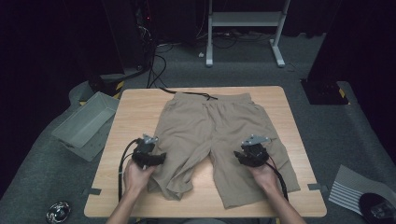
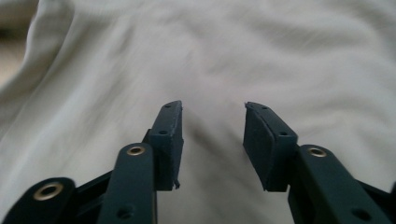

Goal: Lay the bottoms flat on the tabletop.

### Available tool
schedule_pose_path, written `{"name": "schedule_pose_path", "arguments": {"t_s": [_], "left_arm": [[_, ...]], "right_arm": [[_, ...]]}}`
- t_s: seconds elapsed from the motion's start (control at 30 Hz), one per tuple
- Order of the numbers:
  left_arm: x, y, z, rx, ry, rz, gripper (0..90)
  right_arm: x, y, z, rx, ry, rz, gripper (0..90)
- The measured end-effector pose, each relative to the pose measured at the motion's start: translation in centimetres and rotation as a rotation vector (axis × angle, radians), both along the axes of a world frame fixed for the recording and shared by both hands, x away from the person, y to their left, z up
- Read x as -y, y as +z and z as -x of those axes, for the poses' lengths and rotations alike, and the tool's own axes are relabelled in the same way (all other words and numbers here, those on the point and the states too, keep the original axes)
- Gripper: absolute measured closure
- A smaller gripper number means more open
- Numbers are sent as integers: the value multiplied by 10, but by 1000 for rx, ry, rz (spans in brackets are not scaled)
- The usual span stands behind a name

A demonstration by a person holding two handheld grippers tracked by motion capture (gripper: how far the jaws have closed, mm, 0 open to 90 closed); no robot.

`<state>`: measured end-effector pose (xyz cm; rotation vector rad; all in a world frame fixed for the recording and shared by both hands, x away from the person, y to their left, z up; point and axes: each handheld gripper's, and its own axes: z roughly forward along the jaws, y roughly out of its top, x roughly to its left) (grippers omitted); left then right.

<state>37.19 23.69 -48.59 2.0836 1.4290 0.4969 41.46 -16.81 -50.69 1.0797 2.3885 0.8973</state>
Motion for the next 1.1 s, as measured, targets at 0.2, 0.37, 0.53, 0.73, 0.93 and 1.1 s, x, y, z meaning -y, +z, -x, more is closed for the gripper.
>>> {"name": "schedule_pose_path", "arguments": {"t_s": [0.2, 0.37, 0.53, 0.73, 0.93, 1.1], "left_arm": [[-17, -24, 34, -43, 12, 50, 403], [-8, -24, 34, 8, -39, -22, 645], [-5, -21, 33, -5, -91, -106, 878], [-27, -15, 48, -21, -54, -104, 884], [-19, -8, 41, 39, -58, -10, 551], [4, -9, 24, 53, -119, 18, 429]], "right_arm": [[7, -8, -3, -16, -2, -14, 816], [4, -9, -8, 24, 3, 17, 844], [3, -10, -13, 49, -12, 35, 863], [13, -9, -12, 50, -32, 55, 855], [9, -7, -11, 35, -31, 18, 699], [-5, -1, -8, 58, -2, 1, 581]]}}
